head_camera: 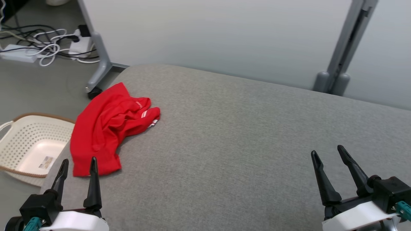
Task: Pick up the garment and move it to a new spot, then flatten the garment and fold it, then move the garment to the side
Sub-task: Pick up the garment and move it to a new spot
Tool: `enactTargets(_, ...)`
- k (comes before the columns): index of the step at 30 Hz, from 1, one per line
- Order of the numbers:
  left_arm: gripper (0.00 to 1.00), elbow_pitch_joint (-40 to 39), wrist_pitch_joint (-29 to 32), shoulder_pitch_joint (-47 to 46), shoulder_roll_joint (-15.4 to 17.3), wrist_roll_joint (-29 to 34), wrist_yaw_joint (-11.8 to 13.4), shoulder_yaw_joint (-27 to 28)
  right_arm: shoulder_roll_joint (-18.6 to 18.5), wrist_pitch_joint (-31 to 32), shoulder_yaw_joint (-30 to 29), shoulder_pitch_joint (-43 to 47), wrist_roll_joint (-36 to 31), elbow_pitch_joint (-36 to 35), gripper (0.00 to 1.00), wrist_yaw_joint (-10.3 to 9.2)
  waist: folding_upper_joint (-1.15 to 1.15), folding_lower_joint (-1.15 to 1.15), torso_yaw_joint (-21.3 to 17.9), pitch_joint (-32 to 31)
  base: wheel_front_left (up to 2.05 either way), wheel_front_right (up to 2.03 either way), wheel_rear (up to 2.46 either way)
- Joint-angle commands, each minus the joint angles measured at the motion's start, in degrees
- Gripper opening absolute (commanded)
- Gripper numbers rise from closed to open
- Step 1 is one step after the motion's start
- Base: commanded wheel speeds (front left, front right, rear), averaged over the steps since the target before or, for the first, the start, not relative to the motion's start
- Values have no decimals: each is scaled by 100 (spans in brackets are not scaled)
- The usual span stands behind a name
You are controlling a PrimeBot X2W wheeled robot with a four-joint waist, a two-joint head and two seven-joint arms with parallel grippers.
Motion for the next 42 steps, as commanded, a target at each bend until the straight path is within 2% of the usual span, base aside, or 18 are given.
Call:
enactTargets(1, 100, 13, -44, 8, 13, -19, 23, 21, -31, 16, 1, -46, 34, -41, 100, 1, 0, 0, 169, -32, 0, 0, 0)
enactTargets(9, 100, 34, -89, -108, 6, -25, -15, -16, -30, 48, 25, 22, 16, -70, 100, 1, 0, 0, 355, -28, 0, 0, 0)
enactTargets(17, 100, 52, -116, -201, 3, -33, 3, -23, -64, 55, 24, -38, 7, -131, 100, 1, 0, 0, 369, 101, 0, 0, 0)
enactTargets(22, 100, 133, -225, -543, -91, -42, 4, 21, -182, 147, 16, -186, -32, -276, 100, 1, 0, 0, 264, 432, 0, 0, 0)
enactTargets(26, 100, 268, -333, -1096, -221, -97, -100, 92, -358, 305, 6, -406, -83, -498, 100, 1, 0, 0, 68, 945, 0, 0, 0)
enactTargets(31, 100, 972, -390, -2090, -344, -322, -423, 197, -587, 471, -13, -733, -77, -782, 100, 1, 0, 0, -244, 1723, 0, 0, 0)
enactTargets(35, 100, 2081, -333, -2857, -379, -575, -802, 229, -721, 519, 2, -968, -38, -914, 100, 1, 0, 0, -537, 2232, 0, 0, 0)
enactTargets(36, 100, 2081, -333, -2857, -379, -575, -802, 229, -721, 519, 2, -968, -38, -914, 100, 1, 0, 0, -537, 2232, 0, 0, 0)
enactTargets(42, 100, 3770, -203, -3771, -433, -880, -1341, 214, -751, 450, 57, -1223, 18, -950, 100, 1, 0, 0, -886, 2775, 0, 0, 0)
